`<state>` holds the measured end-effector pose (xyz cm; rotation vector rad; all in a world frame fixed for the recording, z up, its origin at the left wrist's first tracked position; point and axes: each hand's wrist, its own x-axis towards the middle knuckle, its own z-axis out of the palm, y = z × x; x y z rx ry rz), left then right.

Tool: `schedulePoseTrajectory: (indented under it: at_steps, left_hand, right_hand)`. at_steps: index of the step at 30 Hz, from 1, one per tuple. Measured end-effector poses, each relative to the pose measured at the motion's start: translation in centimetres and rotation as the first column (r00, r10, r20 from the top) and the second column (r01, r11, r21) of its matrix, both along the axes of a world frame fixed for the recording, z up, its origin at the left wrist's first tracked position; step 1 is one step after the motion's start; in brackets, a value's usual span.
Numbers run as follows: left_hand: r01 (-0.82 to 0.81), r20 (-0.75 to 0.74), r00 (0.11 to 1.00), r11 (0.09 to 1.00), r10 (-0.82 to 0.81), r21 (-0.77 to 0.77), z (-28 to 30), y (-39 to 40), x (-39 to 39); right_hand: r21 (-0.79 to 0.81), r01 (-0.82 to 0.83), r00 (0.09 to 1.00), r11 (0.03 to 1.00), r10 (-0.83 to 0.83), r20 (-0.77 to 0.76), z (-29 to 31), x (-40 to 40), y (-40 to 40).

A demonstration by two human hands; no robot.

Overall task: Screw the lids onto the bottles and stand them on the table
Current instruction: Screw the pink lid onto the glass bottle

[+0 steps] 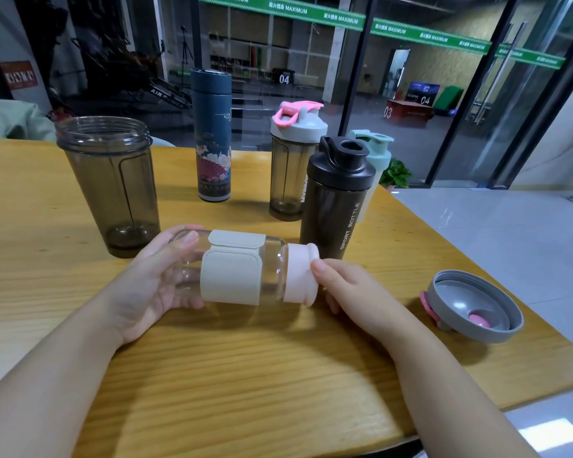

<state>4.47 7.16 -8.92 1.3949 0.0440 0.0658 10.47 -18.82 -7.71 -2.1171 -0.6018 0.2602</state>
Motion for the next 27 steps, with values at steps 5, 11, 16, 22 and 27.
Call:
schedulePoseTrajectory:
  at_steps: [5, 11, 16, 22, 27]
  left_hand:
    - [-0.008, 0.0, 1.0, 1.0, 0.008, -0.008, 0.1, 0.0, -0.1]
    - [0.001, -0.002, 1.0, 1.0, -0.001, -0.02, 0.0, 0.1, -0.1]
    - [-0.002, -0.005, 1.0, 1.0, 0.002, -0.012, 0.1, -0.1, -0.1]
    - [-0.005, 0.0, 1.0, 1.0, 0.005, -0.004, 0.0, -0.1, 0.0]
    - [-0.068, 0.032, 0.997, 0.997, 0.067, 0.024, -0.2, -0.6, -0.1]
  right_hand:
    - [0.058, -0.045, 0.999, 0.997, 0.044, 0.025, -0.7, 0.3, -0.1]
    - [0.044, -0.137, 0.986, 0.99, 0.132, 0.1, -0.6, 0.2, -0.2]
    - [0.05, -0.096, 0.992, 0.994, 0.091, 0.091, -0.6, 0.1, -0.3]
    - [0.055, -0.027, 0.999, 0.998, 0.026, 0.024, -1.0, 0.2, 0.0]
    - [0.08, -0.003, 1.0, 0.997, 0.002, 0.015, -1.1, 0.1, 0.4]
